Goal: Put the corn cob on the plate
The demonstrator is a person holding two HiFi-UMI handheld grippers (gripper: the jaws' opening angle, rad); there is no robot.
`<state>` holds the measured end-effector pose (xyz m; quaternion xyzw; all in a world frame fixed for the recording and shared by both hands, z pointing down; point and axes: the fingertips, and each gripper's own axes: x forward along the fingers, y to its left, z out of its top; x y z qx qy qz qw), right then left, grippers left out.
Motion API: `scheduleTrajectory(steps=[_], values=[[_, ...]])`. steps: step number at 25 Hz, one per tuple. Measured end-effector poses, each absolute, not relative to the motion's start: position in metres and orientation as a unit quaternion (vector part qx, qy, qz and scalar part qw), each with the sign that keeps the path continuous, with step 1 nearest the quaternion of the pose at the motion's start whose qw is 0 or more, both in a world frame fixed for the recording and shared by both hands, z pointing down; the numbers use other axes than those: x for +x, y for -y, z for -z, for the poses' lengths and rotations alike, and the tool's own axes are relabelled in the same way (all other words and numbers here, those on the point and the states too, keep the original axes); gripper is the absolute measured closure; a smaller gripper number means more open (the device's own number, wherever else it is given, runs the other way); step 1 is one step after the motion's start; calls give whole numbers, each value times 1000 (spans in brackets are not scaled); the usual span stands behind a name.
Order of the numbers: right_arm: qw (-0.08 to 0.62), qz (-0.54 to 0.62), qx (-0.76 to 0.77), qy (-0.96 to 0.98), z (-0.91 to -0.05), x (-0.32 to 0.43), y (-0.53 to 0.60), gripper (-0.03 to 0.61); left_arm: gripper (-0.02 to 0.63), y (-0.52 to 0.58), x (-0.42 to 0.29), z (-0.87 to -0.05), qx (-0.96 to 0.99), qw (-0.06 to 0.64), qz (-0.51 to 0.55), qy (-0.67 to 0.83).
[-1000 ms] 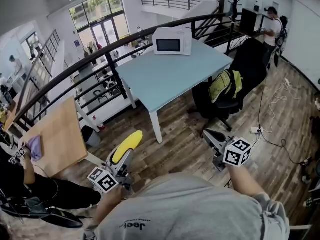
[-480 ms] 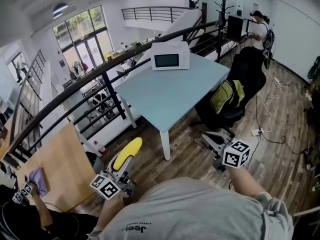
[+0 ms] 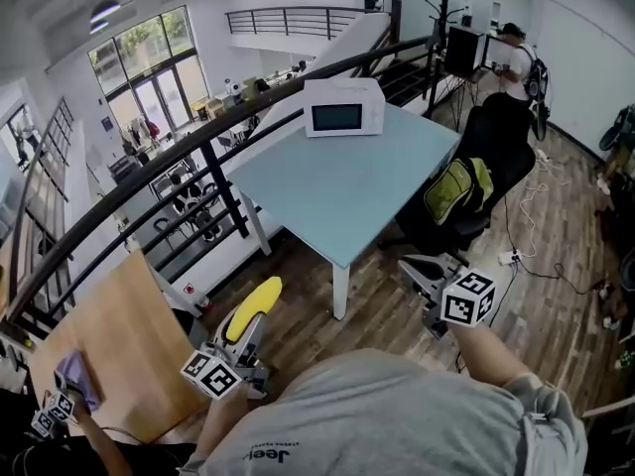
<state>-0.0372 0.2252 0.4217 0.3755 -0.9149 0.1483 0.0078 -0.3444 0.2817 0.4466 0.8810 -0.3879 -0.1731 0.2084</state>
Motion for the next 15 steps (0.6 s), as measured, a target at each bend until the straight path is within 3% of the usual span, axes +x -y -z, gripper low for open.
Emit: scheduleTrajectory(steps=[15], values=[[10,-174,349,921,-433,-33,-131,561,357,-211,-334,-447,872,217,155,410]])
